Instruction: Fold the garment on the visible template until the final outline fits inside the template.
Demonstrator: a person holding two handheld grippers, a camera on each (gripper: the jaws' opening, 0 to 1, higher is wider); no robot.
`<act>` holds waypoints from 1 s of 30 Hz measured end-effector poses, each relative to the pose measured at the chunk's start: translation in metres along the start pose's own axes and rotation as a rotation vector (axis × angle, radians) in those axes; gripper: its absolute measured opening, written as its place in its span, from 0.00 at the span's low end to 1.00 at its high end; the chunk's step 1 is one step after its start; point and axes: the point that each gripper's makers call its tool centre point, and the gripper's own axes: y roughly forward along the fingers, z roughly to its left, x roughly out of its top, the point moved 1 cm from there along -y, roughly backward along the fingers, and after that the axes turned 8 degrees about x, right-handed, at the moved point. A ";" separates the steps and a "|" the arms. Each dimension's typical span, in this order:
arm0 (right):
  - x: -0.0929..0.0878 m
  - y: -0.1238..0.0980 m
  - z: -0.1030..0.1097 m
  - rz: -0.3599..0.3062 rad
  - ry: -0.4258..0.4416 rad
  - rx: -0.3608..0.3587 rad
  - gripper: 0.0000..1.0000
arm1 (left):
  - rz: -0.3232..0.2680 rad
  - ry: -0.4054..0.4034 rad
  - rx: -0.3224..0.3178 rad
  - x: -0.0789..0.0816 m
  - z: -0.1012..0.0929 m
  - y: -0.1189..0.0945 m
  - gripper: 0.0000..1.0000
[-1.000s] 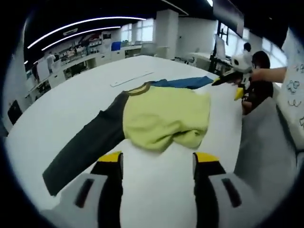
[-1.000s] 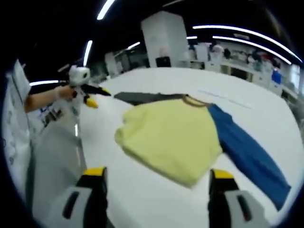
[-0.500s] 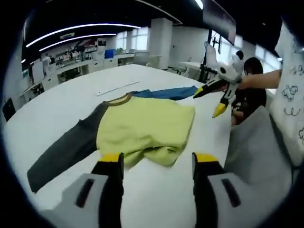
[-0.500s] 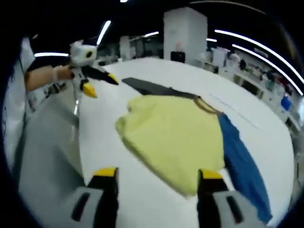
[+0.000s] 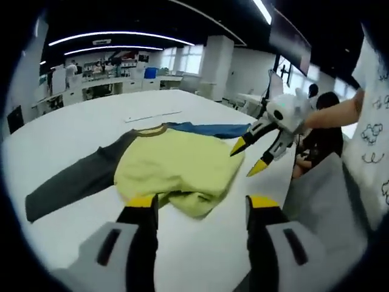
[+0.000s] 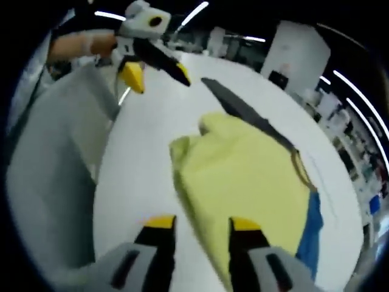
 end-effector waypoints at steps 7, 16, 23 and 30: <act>0.002 0.019 0.001 0.017 -0.016 0.029 0.13 | -0.012 -0.034 0.012 -0.005 -0.006 -0.005 0.51; 0.005 0.014 -0.015 -0.008 0.071 0.087 0.00 | -0.009 -0.069 0.019 -0.011 -0.008 -0.003 0.48; 0.029 -0.005 -0.055 -0.036 0.108 0.118 0.00 | -0.009 -0.070 0.006 -0.012 -0.007 0.001 0.46; 0.046 -0.005 -0.089 -0.036 0.111 0.122 0.00 | -0.017 -0.083 0.011 -0.012 -0.006 0.003 0.44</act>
